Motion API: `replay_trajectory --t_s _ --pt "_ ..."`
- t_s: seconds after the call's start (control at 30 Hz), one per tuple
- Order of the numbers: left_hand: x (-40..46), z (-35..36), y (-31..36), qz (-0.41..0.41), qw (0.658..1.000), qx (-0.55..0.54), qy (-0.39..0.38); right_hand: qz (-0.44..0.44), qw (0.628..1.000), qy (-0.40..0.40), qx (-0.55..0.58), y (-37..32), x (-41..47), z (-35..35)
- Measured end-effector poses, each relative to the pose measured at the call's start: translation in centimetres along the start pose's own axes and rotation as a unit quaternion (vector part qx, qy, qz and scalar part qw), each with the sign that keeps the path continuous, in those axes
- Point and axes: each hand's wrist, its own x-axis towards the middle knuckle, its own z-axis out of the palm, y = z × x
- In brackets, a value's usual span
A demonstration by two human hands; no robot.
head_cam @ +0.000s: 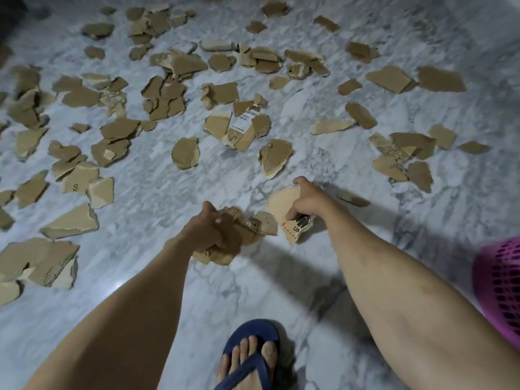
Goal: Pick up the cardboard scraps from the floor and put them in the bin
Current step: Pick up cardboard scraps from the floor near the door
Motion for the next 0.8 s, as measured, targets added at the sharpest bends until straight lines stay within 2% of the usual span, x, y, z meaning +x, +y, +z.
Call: replay_trajectory --t_s 0.13,0.2,0.3,0.43,0.53,0.63,0.8 --pt "1.7 -2.7 4.0 0.065 0.986 -0.125 -0.091 0.008 0.999 -0.032 0.025 0.0 -0.1 -0.9" --pt "2.1 -2.9 6.0 0.094 0.971 -0.168 -0.145 0.002 0.999 -0.052 -0.003 -0.1 -0.2 -0.8" --pt "2.9 -0.6 6.9 0.084 0.953 -0.224 -0.184 -0.008 0.996 -0.075 -0.039 -0.3 -0.4 0.6" --pt "2.7 1.4 7.3 0.072 0.944 -0.265 -0.184 -0.011 0.993 -0.115 -0.018 0.5 -0.6 2.8" --pt "3.0 1.5 7.7 0.071 0.958 -0.235 -0.151 0.024 0.992 -0.125 0.02 1.3 -0.7 2.9" --pt "3.1 0.6 8.1 0.089 0.961 -0.213 -0.151 0.024 0.993 -0.108 0.051 1.4 -0.7 2.5" --pt "3.7 -0.6 9.5 0.108 0.951 -0.24 -0.16 0.022 0.992 -0.078 0.093 1.0 0.3 1.2"
